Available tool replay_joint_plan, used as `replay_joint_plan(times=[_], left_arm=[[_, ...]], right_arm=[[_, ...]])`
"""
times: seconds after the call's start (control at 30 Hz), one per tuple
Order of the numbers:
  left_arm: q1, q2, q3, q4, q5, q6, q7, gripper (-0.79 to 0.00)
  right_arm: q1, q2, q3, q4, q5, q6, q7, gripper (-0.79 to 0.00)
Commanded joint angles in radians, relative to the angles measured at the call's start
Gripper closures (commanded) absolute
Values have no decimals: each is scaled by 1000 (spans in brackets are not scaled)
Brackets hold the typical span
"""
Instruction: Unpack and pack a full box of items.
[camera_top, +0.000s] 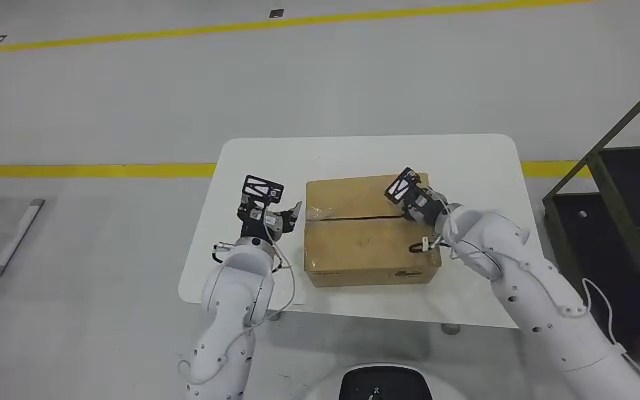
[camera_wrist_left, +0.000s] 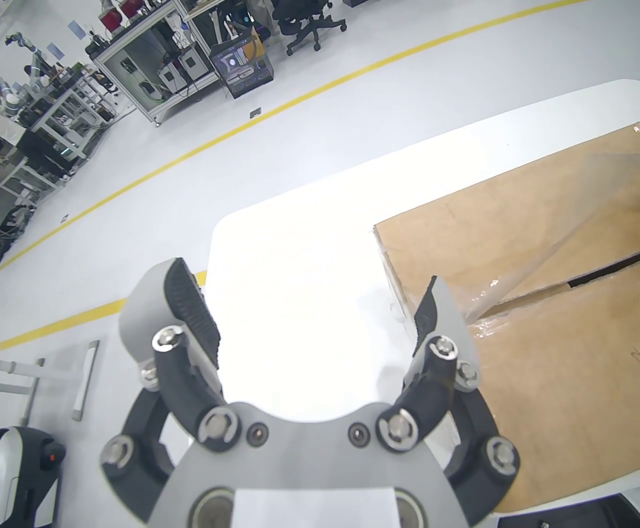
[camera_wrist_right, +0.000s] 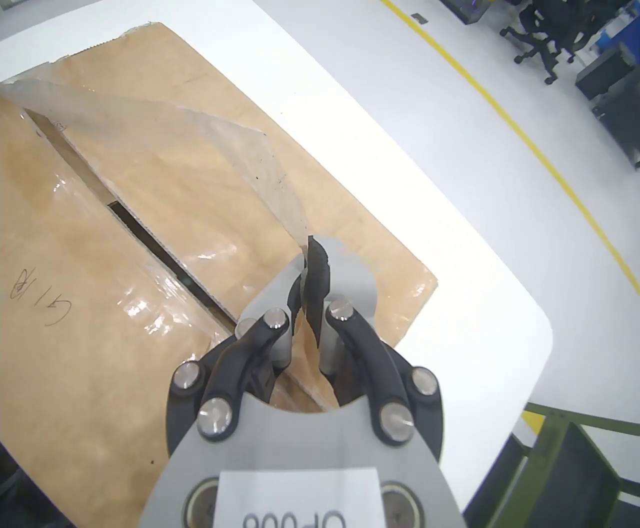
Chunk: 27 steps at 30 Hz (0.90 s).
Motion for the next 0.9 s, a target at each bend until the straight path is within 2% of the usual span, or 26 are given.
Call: replay_joint_plan(times=[0.0, 0.03, 0.07, 0.1, 0.13, 0.17, 0.2, 0.23, 0.27, 0.37, 0.6, 0.8, 0.87], left_arm=[[-3, -1, 7, 5, -2, -4, -2, -785], [-4, -1, 10, 9, -1, -5, -4, -779], [-7, -2, 14, 14, 1, -6, -7, -736], [-10, -2, 17, 17, 0, -6, -7, -659], [-12, -3, 21, 21, -2, -8, -9, -616], [-16, -3, 24, 26, -5, -7, -11, -508], [-19, -4, 27, 31, -6, -5, -14, -453], [-23, -5, 32, 37, -7, -6, -16, -440], [-27, -6, 36, 43, -6, -6, -19, -391], [-41, -8, 48, 61, -6, -3, -35, -363], [-72, -15, 66, 96, -40, -1, -74, -360], [-90, -17, 87, 103, -63, -48, -85, -332], [-97, -18, 97, 106, -71, -71, -95, -292]], right_arm=[[-17, 6, 9, -29, -46, -14, -18, 0], [-27, 9, 14, -44, -68, -25, -31, 0], [-36, 12, 21, -61, -98, -30, -47, 0], [-47, 16, 27, -75, -126, -37, -60, 0], [-57, 20, 33, -92, -163, -46, -73, 0], [-69, 23, 40, -106, -182, -49, -87, 0], [-81, 26, 49, -120, -193, -53, -99, 0], [-91, 29, 59, -135, -213, -55, -108, 0], [-102, 31, 65, -148, -233, -60, -115, 0], [-130, 41, 76, -182, -322, -86, -136, 0], [-178, 54, 88, -197, -454, -116, -209, 0], [-178, 56, 76, -162, -529, -103, -232, 0], [-176, 56, 71, -159, -541, -112, -235, 0]])
